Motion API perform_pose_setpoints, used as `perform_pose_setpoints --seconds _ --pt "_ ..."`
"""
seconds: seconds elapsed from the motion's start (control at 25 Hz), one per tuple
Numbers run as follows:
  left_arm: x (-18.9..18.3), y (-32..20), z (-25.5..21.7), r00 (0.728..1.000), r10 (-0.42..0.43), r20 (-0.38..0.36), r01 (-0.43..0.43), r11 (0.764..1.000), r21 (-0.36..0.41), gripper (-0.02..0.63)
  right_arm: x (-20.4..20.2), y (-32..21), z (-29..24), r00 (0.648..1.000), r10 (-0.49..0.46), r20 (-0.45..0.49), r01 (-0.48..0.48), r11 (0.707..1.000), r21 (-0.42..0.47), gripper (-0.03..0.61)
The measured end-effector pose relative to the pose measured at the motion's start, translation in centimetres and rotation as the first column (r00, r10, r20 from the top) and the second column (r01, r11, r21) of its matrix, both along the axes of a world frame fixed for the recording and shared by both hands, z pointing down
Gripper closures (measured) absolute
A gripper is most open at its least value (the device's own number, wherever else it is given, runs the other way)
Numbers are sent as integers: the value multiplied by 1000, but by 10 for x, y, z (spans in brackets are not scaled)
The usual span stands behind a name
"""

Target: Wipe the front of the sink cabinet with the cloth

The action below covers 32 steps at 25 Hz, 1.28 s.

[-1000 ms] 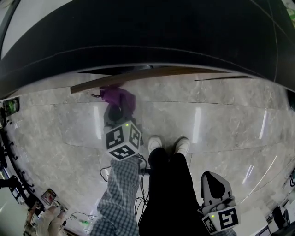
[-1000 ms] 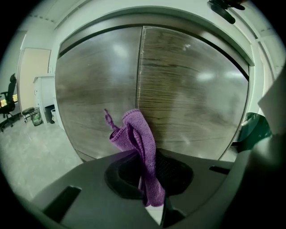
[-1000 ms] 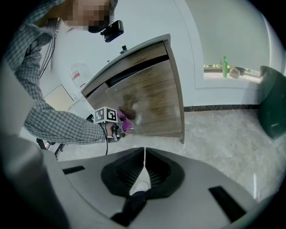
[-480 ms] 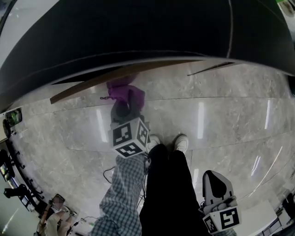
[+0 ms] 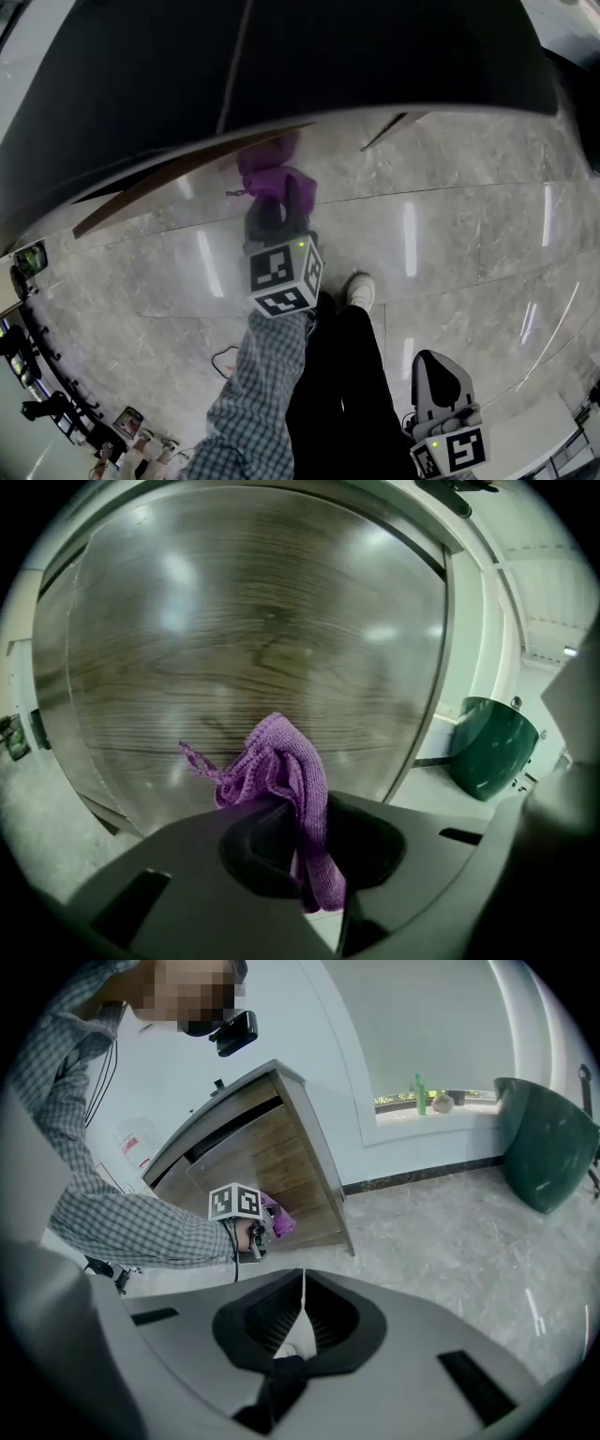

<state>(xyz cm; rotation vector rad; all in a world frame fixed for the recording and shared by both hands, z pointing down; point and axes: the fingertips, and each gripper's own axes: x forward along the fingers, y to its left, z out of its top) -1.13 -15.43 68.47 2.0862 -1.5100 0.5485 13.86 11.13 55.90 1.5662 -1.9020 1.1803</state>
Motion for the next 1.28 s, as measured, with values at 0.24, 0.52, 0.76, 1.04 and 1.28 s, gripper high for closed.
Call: perform_pose_setpoints --seconds 0.24,0.52,0.76,1.04,1.28 --pt "52 1 -4 997 79 -13 -79 997 2 560 26 3 -6 996 90 -2 -90 996 25 557" --pt "106 4 -3 984 178 -12 -177 984 14 560 51 22 -4 985 174 -3 -174 985 16 557" --pt "149 4 -2 969 246 -33 -245 969 33 560 71 35 3 973 229 -15 -228 973 19 557" --pt "183 17 -18 929 364 -65 -360 931 61 560 77 47 -4 972 235 -21 -235 972 20 557" --pt "175 43 -51 890 450 -74 -446 892 70 560 63 42 -27 979 200 -25 -199 979 45 557"
